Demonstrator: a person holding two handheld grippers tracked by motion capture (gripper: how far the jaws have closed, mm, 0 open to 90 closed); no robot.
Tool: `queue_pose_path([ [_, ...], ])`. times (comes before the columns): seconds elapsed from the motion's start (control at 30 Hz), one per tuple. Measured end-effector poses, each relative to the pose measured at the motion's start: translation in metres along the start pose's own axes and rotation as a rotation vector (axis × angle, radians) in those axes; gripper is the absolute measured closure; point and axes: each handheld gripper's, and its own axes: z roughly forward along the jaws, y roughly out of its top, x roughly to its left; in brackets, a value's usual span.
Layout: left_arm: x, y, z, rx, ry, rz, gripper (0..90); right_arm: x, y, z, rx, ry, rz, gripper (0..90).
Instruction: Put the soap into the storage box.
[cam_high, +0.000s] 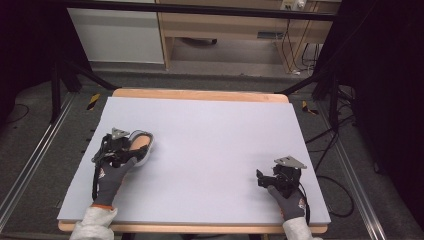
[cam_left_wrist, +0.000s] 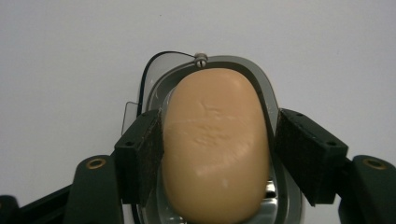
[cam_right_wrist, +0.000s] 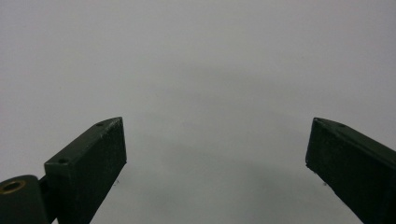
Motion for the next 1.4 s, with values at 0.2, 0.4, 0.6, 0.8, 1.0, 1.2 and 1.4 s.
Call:
queue_pose_path([
  [0.2,0.001,0.000,-0.002,-0.010,0.001,-0.005,29.9,0.000,0.000,0.000,-0.002,0.001,0.001,5.4],
  [0.4,-0.001,0.003,-0.010,-0.049,-0.021,0.001,29.9,0.000,0.000,0.000,-0.004,0.000,0.005,5.4],
  [0.6,-0.009,0.007,-0.024,-0.101,-0.080,0.004,30.2,-0.001,0.000,-0.001,-0.008,-0.005,0.006,5.4],
  [0.8,-0.017,0.004,-0.034,-0.115,-0.116,0.018,30.4,-0.004,0.000,-0.002,-0.011,-0.011,0.019,5.4],
  [1.0,-0.023,-0.006,-0.046,-0.116,-0.134,0.045,30.2,-0.009,0.000,-0.005,-0.011,-0.012,0.035,5.4],
  [1.2,-0.020,-0.023,-0.058,-0.111,-0.122,0.055,28.1,-0.014,-0.003,-0.007,-0.001,-0.018,0.021,5.2],
  [1.4,-0.010,-0.045,-0.067,-0.101,-0.098,0.037,24.4,-0.016,-0.004,-0.006,0.011,-0.026,0.012,5.2],
])
